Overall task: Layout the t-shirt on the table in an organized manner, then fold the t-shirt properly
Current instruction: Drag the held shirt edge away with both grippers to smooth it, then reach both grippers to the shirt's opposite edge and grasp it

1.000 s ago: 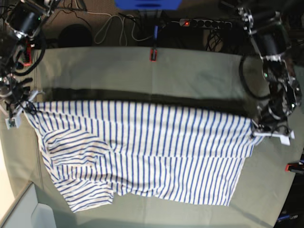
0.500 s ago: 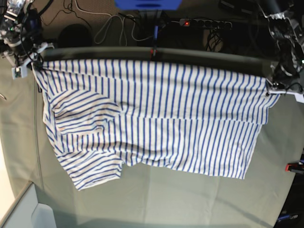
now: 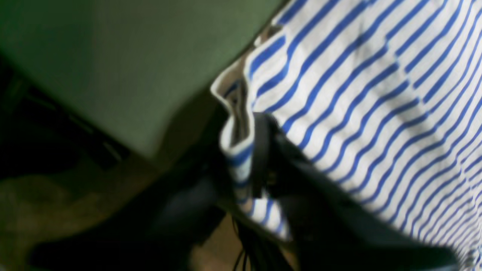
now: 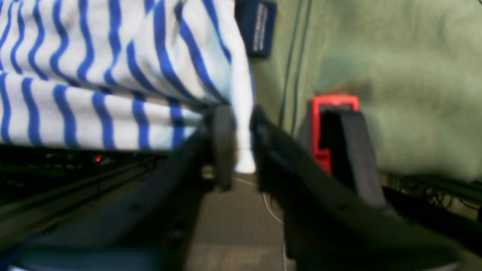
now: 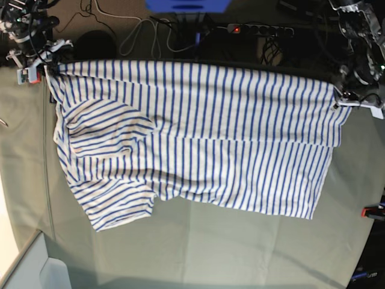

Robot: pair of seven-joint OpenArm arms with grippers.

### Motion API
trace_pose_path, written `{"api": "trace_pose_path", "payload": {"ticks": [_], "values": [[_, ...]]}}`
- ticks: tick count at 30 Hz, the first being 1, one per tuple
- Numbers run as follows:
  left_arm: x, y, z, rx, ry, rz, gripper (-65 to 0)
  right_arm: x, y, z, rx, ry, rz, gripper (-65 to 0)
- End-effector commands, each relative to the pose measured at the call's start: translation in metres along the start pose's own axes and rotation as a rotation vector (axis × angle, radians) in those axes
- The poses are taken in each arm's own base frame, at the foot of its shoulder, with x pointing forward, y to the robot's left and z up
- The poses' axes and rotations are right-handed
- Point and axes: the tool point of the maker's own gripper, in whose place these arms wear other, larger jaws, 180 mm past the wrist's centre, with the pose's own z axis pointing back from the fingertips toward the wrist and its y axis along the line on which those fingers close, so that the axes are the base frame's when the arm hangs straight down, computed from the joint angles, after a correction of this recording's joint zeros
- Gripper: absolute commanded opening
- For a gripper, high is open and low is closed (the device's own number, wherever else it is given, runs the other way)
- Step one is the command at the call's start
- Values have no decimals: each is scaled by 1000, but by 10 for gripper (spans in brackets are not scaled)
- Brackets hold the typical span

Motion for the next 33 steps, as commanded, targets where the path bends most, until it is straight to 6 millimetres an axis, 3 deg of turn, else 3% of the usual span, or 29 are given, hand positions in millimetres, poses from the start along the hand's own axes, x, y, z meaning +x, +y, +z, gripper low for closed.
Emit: {"api": "trace_pose_path", "payload": {"ticks": [1, 4, 7, 10, 16, 18, 21, 27, 30, 33], "values": [[23, -6, 5, -13, -43, -15, -493, 12, -9, 4, -18, -41, 13, -440], [18, -9, 7, -20, 11, -20, -351, 14, -13, 5, -27, -51, 10, -306], [36, -7, 19, -19, -49, -2, -324, 26, -29, 17, -89, -115, -51, -240], [59, -13, 32, -31, -123, -2, -323, 52, -53, 33, -171, -215, -103, -235], [104, -41, 42, -86, -231, -21, -322, 124, -64, 16, -192, -370, -77, -233], [116, -48, 42, -100, -250, -18, -322, 139, -63, -1, -189, -355, -60, -233], [135, -64, 36, -133, -276, 20, -322, 181, -53, -44, -147, -330, -14, -232], [161, -86, 30, -189, -307, 62, -322, 236, -15, -127, 5, -246, 17, -231], [171, -97, 22, -219, -300, 97, -322, 258, -1, -153, 83, -214, 4, -231], [175, -105, 10, -237, -271, 136, -322, 269, 10, -166, 145, -238, -22, -231]]}}
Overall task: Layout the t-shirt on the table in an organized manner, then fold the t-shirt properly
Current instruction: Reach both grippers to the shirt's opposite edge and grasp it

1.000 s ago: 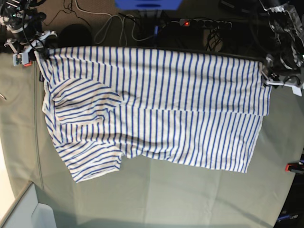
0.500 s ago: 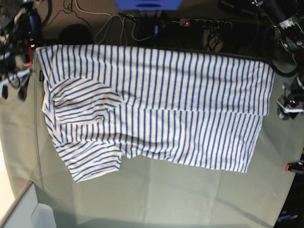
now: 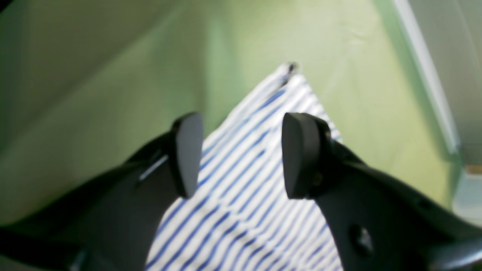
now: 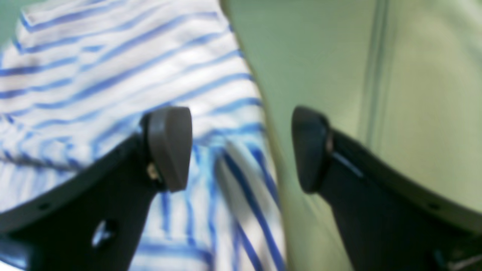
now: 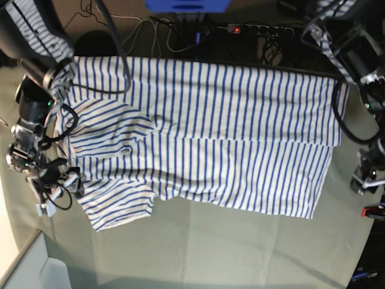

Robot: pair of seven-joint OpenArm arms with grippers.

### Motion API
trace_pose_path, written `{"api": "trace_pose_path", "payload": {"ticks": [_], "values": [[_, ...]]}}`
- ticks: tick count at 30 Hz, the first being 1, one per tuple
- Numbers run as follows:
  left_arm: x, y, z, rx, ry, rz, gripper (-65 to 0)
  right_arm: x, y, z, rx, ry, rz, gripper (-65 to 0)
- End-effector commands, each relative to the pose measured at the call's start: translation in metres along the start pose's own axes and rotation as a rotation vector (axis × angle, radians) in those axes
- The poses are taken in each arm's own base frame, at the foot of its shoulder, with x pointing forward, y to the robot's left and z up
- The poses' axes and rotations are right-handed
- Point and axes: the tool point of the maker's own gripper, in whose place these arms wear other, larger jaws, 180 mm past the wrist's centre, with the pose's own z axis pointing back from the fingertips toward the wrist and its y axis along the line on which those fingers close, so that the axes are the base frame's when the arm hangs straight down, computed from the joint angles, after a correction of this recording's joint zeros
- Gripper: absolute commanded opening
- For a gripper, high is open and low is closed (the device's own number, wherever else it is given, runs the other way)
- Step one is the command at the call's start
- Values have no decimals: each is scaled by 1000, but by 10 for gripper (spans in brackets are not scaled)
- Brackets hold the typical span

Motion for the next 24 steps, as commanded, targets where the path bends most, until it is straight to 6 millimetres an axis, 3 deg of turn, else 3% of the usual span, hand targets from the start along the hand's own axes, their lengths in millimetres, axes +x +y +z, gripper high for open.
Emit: {"api": "trace_pose_path", "payload": {"ticks": [1, 8, 13, 16, 21, 24], "values": [[18, -6, 0, -15, -35, 3, -322, 24, -10, 1, -5, -60, 7, -231], [18, -8, -37, -14, -48, 102, -322, -2, 13, -12, 76, -47, -13, -235], [14, -22, -63, 6, -85, -52, -322, -25, 9, -11, 46, -17, -31, -263], [7, -32, -77, 6, -113, -152, -322, -27, 6, -11, 29, -14, -33, -356], [-13, -38, -106, 31, -121, -257, -322, -27, 6, -11, 21, -11, -39, -650], [-23, -35, -118, 56, -123, -307, -322, -28, 6, -11, 22, -8, -37, -650]]}}
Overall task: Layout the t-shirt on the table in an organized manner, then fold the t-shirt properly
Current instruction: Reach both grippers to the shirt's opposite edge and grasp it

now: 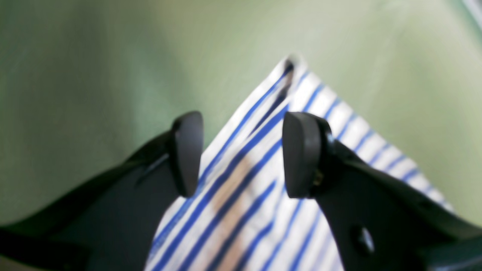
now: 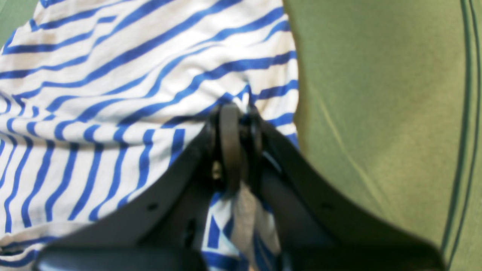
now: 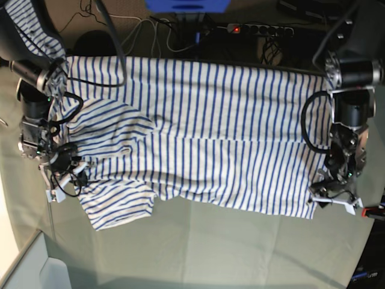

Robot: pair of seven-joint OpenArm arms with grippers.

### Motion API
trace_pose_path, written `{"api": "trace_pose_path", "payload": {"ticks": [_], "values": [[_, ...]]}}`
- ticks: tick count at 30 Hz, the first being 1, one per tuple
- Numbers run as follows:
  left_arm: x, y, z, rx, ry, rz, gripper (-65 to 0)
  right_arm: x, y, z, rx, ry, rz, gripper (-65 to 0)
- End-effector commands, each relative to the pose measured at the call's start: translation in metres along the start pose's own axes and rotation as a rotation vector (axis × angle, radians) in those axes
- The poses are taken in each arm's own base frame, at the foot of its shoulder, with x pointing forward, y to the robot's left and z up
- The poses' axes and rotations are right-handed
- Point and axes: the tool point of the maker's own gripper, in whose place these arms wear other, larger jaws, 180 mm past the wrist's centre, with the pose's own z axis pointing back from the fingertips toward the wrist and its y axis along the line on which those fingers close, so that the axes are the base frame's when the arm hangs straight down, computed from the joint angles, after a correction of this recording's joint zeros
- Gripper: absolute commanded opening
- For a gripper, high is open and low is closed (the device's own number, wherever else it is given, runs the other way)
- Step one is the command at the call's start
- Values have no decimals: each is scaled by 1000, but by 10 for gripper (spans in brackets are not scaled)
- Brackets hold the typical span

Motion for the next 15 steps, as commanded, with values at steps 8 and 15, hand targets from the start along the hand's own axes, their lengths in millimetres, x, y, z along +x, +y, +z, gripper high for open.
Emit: {"api": "trace_pose_path", "payload": {"ticks": [8, 15], "values": [[28, -23, -9, -21, -152, -197, -322, 4, -8, 3, -23, -9, 9, -650], [7, -11, -11, 11, -133, -209, -322, 4, -8, 3, -23, -7, 9, -650]]}}
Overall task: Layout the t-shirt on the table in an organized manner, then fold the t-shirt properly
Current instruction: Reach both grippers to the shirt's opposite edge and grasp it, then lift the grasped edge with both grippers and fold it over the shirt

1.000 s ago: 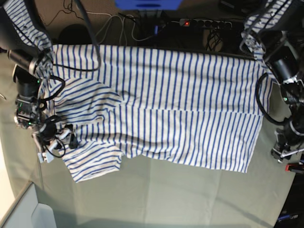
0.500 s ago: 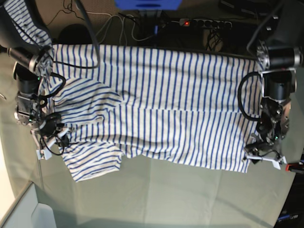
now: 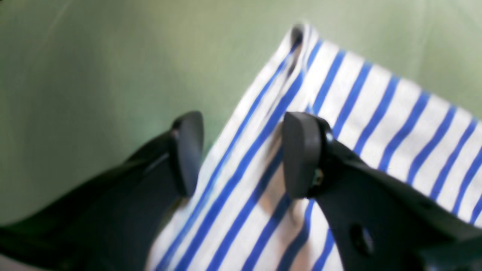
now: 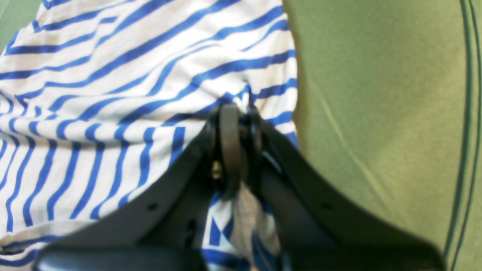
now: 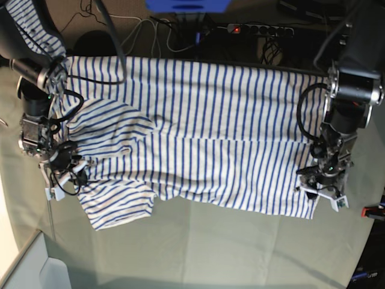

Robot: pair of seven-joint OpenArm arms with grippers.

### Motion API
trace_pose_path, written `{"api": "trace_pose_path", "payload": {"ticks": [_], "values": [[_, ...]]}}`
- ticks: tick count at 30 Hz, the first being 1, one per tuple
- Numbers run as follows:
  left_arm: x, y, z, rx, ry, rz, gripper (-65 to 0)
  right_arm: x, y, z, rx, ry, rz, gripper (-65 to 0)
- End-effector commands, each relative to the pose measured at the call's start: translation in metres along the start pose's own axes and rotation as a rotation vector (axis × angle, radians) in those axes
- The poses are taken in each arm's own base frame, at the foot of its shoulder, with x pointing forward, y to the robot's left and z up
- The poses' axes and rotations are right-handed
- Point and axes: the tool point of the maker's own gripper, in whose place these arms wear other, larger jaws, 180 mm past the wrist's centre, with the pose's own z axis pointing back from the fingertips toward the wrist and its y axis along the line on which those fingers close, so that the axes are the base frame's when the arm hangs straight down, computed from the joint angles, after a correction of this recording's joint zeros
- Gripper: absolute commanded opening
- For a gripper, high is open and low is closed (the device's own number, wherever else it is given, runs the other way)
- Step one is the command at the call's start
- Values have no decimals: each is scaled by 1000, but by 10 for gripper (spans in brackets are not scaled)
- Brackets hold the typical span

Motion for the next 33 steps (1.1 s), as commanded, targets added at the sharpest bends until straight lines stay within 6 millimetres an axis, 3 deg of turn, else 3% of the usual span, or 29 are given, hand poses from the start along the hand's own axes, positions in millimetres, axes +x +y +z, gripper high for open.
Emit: {"api": "trace_pose_path", "payload": {"ticks": [1, 5, 9, 11, 15, 20, 24, 28, 33], "values": [[26, -2, -3, -4, -62, 5, -322, 8, -8, 1, -22, 5, 23, -650], [3, 10, 0, 20, -16, -3, -322, 8, -8, 1, -22, 6, 23, -650], [1, 11, 0, 20, -13, -4, -331, 8, -7, 1, -21, 6, 23, -650], [3, 10, 0, 19, -16, -4, -405, 7, -4, -1, -15, 6, 20, -650], [7, 10, -1, 19, -23, -1, -650, 7, -1, -2, -11, 6, 18, -650], [16, 12, -2, 22, -36, 6, -650, 7, 0, -2, -10, 4, 18, -650], [42, -7, -1, -28, -102, 12, -650, 13, -2, -2, -10, -13, 10, -650], [56, -29, 12, -107, -163, -4, -650, 28, -10, 5, -37, -52, 49, -650], [63, -30, 30, -151, -179, -7, -650, 32, -11, 23, -68, -115, 98, -650]]}}
